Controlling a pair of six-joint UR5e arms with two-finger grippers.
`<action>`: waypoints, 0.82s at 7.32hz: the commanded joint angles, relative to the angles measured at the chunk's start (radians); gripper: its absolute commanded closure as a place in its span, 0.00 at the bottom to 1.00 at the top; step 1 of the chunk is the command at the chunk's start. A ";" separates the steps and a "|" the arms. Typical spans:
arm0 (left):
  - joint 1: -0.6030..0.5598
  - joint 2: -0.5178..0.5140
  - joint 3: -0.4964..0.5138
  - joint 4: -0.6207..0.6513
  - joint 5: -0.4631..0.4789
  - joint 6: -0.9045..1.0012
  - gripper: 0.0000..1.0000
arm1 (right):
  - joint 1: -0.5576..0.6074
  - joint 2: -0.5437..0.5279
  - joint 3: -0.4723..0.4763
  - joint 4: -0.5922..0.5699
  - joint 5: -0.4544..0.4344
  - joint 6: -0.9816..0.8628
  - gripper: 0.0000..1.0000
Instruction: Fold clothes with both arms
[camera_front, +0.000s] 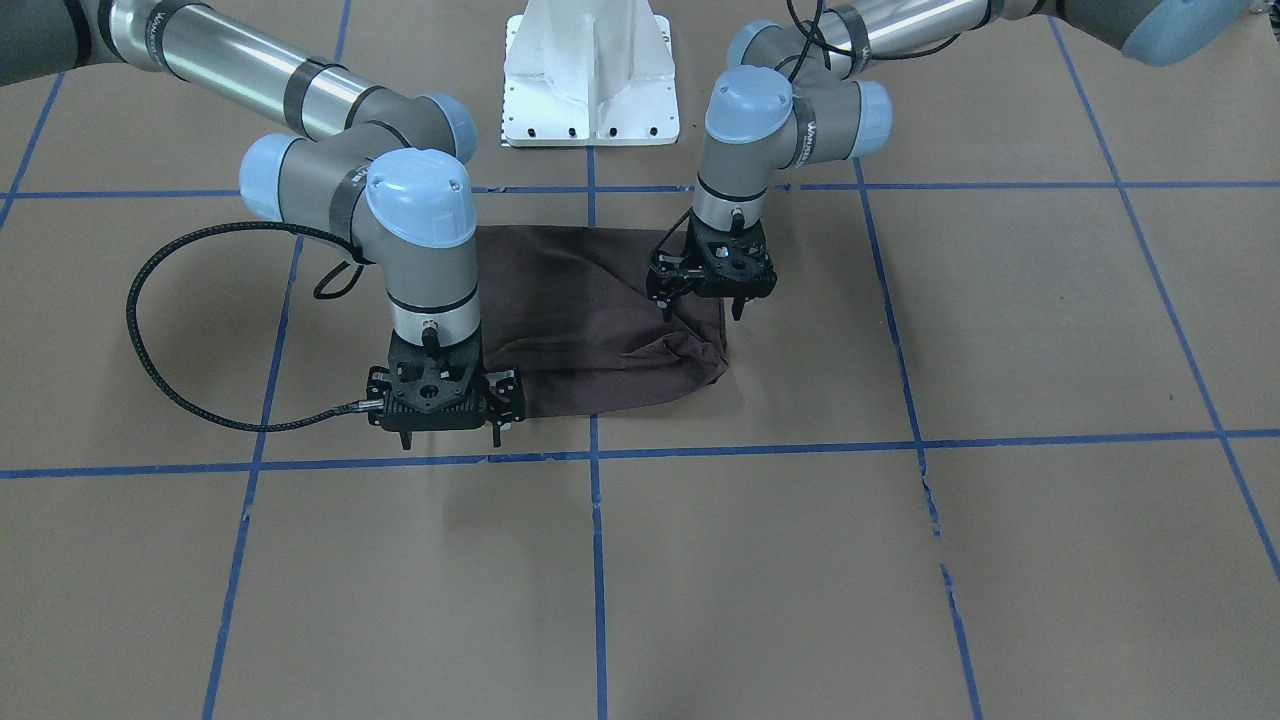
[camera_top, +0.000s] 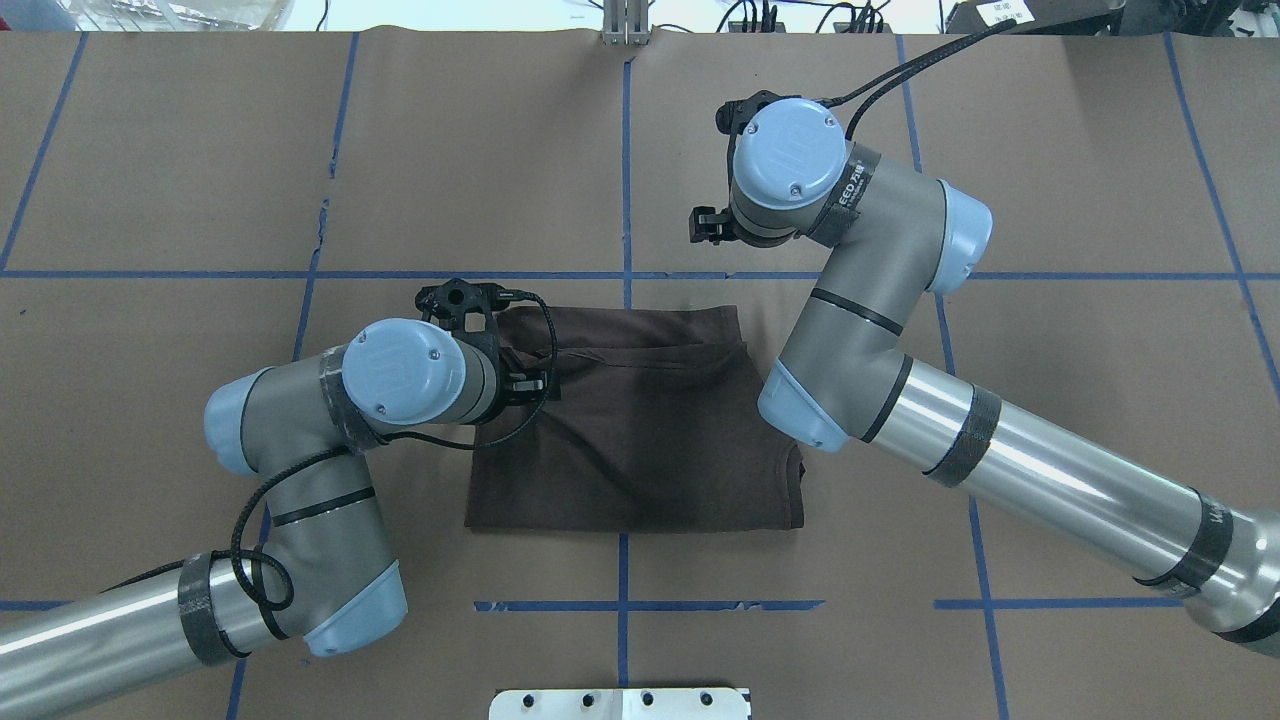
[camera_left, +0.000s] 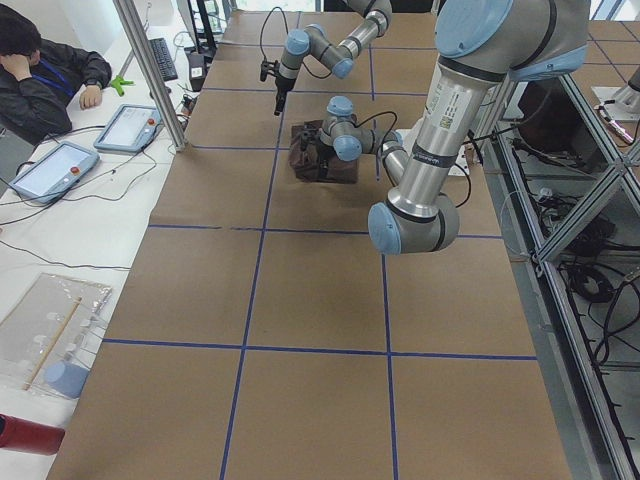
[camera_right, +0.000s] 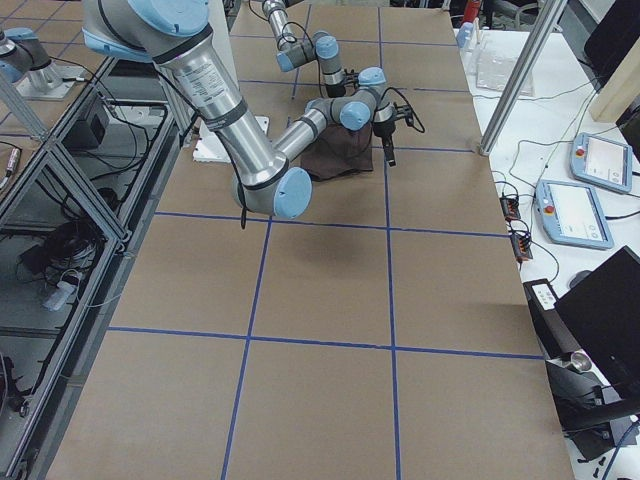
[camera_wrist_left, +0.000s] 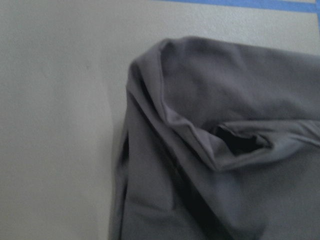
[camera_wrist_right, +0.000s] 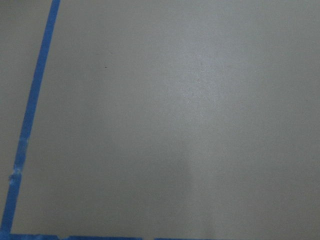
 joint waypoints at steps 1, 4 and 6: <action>-0.067 -0.062 0.093 -0.010 0.004 0.010 0.00 | -0.003 -0.004 0.000 0.000 -0.005 0.000 0.00; -0.176 -0.121 0.227 -0.059 -0.004 0.100 0.00 | -0.005 -0.002 0.003 0.003 -0.005 0.012 0.00; -0.285 -0.106 0.185 -0.055 -0.190 0.292 0.00 | -0.046 -0.002 0.044 0.037 -0.004 0.090 0.00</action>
